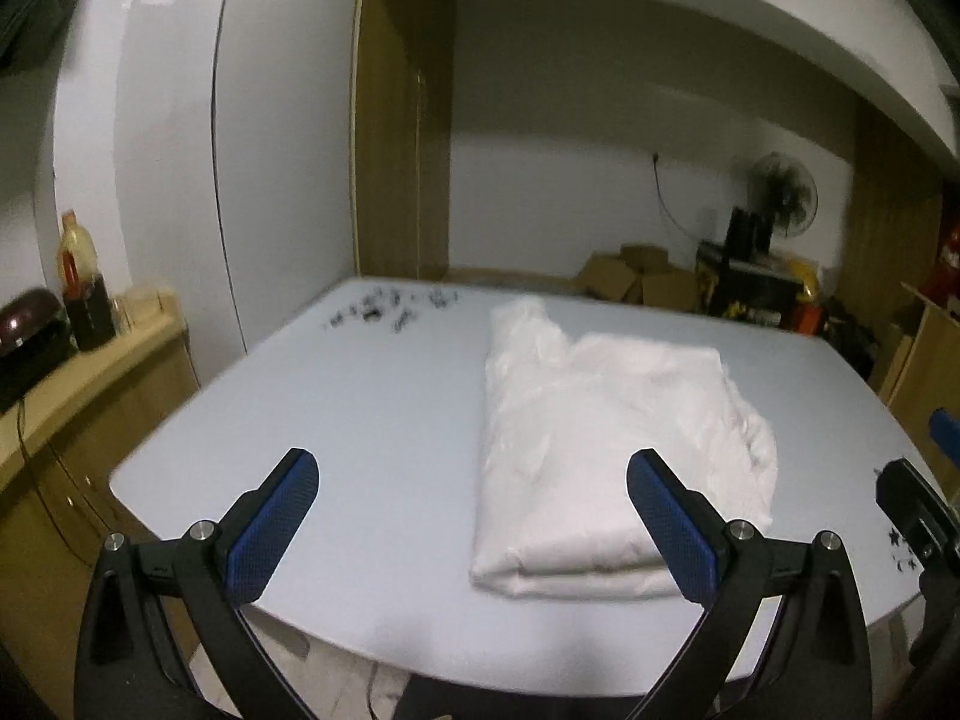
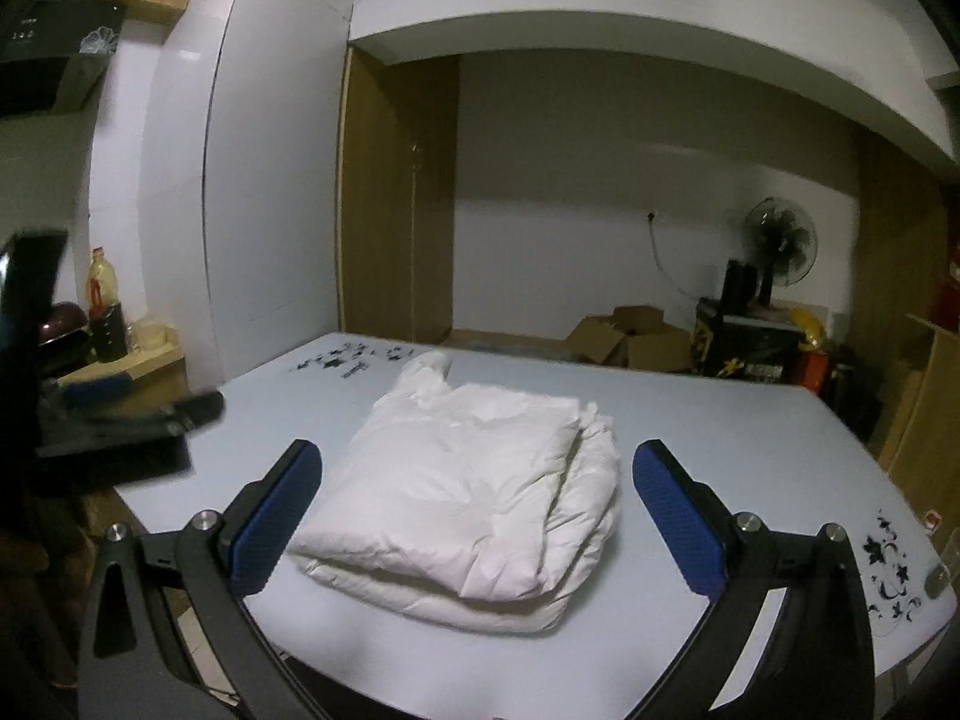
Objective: Fold large clothes
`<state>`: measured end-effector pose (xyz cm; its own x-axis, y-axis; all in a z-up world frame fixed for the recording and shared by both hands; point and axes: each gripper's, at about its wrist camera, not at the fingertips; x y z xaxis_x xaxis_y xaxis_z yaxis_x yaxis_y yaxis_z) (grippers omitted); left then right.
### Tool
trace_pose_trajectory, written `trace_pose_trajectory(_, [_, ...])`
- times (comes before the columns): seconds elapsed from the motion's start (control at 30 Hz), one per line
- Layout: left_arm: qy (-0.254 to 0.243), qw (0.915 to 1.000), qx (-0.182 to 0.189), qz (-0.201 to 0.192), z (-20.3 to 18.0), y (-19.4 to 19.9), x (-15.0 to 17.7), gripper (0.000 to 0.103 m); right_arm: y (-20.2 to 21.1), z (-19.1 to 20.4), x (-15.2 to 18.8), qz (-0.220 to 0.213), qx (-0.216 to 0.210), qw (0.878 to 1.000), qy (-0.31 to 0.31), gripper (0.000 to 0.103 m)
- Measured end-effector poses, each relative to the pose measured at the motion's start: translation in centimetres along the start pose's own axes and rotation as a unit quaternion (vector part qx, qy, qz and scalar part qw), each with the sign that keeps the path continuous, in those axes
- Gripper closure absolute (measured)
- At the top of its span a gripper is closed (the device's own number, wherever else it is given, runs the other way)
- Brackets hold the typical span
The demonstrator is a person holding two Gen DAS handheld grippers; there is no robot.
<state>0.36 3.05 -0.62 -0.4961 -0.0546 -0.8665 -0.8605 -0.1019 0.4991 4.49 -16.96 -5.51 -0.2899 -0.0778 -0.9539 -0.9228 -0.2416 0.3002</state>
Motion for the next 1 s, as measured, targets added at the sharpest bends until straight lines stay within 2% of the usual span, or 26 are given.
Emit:
trace_pose_trajectory(0.1, [0.000, 0.9996, 0.002, 0.028, -0.1, -1.0, 0.9, 0.000, -0.5, 0.1, 0.6, 0.016, -0.010, 1.000, -0.013, 0.000])
trace_pose_trajectory(0.27, [0.007, 0.9989, 0.007, 0.046, -0.1, -2.2, 2.0, 0.000, -0.8, 0.2, 1.5, 0.021, 0.001, 1.000, -0.012, 0.000])
trace_pose_trajectory(0.4, [0.012, 0.9979, 0.012, 0.062, -0.1, -2.8, 2.5, 0.000, -1.0, -0.3, 1.9, 0.029, -0.016, 0.999, -0.029, 0.000])
trace_pose_trajectory(0.53, [0.010, 0.9978, 0.013, 0.065, -0.2, -3.0, 2.6, 0.000, -1.1, -1.2, 2.2, 0.034, -0.031, 0.997, -0.068, 0.000])
trace_pose_trajectory(0.67, [0.008, 0.9978, 0.010, 0.066, -0.2, -2.9, 2.7, 0.000, -1.2, -1.5, 2.4, 0.058, -0.063, 0.993, -0.085, 0.000])
trace_pose_trajectory(0.77, [0.007, 0.9978, 0.010, 0.065, -0.2, -2.9, 2.7, 0.000, -1.1, -0.8, 2.4, 0.058, -0.059, 0.994, -0.070, 0.000])
trace_pose_trajectory(1.0, [0.007, 0.9977, 0.012, 0.066, -0.3, -2.9, 2.8, 0.000, -1.1, -0.4, 2.7, 0.059, -0.062, 0.993, -0.085, 0.000])
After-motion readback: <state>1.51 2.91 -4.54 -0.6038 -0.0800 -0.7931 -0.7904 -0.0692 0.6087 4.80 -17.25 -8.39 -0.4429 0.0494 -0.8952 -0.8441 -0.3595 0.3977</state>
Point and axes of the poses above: each gripper's, at about its wrist camera, not at the fingertips, and y roughly against the way its jaws point, z to its left, x to its underside, and after that the axes turned 6 degrees about -x, right-handed
